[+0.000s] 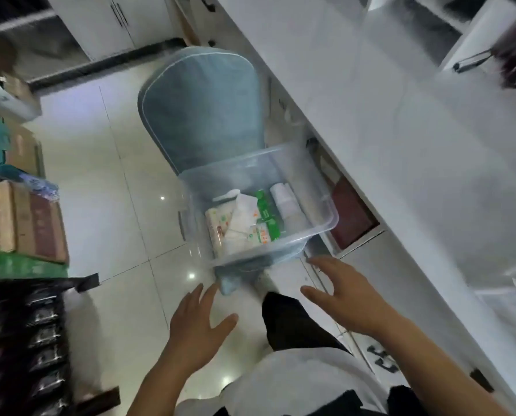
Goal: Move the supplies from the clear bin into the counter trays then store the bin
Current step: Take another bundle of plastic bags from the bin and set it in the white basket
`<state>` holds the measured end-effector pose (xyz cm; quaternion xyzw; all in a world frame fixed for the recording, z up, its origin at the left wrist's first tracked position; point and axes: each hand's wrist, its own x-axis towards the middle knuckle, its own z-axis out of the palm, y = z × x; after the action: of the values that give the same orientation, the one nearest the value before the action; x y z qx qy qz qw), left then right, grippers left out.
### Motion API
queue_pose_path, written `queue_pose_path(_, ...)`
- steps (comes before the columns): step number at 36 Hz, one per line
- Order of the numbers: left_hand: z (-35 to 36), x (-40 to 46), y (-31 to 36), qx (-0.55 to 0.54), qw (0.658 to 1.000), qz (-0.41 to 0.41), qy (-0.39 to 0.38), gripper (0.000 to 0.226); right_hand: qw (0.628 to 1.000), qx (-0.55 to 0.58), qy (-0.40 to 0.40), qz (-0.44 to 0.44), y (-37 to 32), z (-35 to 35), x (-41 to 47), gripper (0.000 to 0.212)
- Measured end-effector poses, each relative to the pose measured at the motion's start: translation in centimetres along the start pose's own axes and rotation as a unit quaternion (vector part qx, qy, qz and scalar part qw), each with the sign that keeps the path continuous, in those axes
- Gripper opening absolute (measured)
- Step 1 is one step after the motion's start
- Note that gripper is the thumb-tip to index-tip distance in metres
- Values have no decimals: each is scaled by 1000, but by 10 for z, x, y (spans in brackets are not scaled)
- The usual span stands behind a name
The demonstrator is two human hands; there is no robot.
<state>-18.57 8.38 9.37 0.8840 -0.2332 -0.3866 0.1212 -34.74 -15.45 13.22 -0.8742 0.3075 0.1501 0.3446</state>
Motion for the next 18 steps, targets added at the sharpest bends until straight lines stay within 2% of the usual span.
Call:
queue_pose_path(5,-40,43,8,6,999,-48,-14,77,999,-17,-37,-28,9,-10,88,62)
queue_pose_path(10,-66,87,31,-10,999,-45,-29,71,994,-46,-98,7,31,0,174,64)
queue_pose_path(13,-62,117,44,-62,997,-39,-37,66,988,-81,-126,29,46,16,213,61)
queue_pose_path(18,-37,177,52,-100,984,-49,-135,43,977,-145,-149,45,68,53,251,65)
